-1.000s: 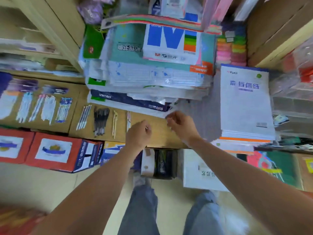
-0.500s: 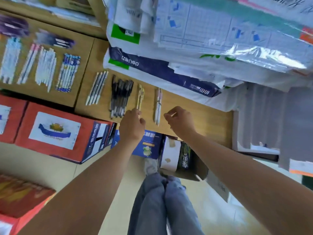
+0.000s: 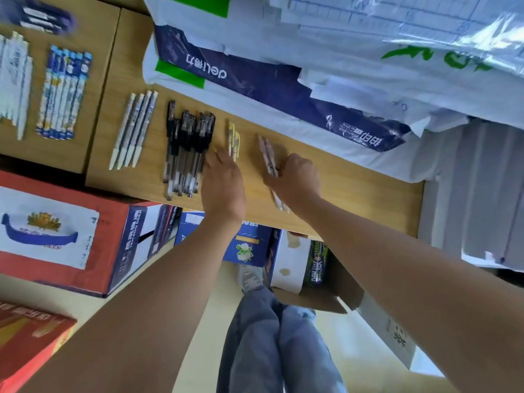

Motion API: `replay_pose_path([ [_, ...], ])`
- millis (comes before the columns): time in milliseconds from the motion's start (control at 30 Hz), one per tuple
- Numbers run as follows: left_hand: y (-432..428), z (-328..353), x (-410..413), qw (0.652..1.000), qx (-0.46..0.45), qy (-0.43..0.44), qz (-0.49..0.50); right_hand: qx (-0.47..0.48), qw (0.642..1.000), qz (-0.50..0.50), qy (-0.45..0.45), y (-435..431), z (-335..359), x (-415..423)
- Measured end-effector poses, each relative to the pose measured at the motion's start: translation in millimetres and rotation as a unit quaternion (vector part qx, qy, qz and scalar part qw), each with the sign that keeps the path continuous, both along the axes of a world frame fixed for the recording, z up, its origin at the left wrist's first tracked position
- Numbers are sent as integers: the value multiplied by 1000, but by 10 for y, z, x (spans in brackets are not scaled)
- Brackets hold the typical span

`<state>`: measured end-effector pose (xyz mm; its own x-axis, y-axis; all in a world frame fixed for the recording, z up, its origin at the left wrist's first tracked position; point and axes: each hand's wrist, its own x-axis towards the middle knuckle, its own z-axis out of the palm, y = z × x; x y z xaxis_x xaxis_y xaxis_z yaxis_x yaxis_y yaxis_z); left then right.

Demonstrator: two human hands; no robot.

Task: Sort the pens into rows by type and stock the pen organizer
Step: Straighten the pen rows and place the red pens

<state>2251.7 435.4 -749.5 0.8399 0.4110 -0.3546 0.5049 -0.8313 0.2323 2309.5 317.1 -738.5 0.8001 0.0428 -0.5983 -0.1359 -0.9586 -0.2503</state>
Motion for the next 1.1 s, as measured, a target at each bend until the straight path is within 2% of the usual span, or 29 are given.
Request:
replay_pose_path([
  [100,-20,49,33,1000,-13,26,7,-14,999,34,8,-62,51,-5],
  [267,-71,84,79,996,22,77,-43,-63,991,117,26,-206,118,-17],
  [433,-61,-2,41,995,39,61,-75,-56,983,172,-5,-348,182,-65],
  [567,-58,8,-47,996,-25,38,-73,34,993,99,49,-503,159,-84],
  [667,-139,134,-55,989,-129,40,-66,138,986,19,88,-637,243,-141],
  [833,-420,629,-14,938,-346,38,2,260,950,-113,132,-865,788,-248],
  [1100,-1107,1942,300,944,-324,4,-62,362,908,-211,24,-1486,2069,-121],
])
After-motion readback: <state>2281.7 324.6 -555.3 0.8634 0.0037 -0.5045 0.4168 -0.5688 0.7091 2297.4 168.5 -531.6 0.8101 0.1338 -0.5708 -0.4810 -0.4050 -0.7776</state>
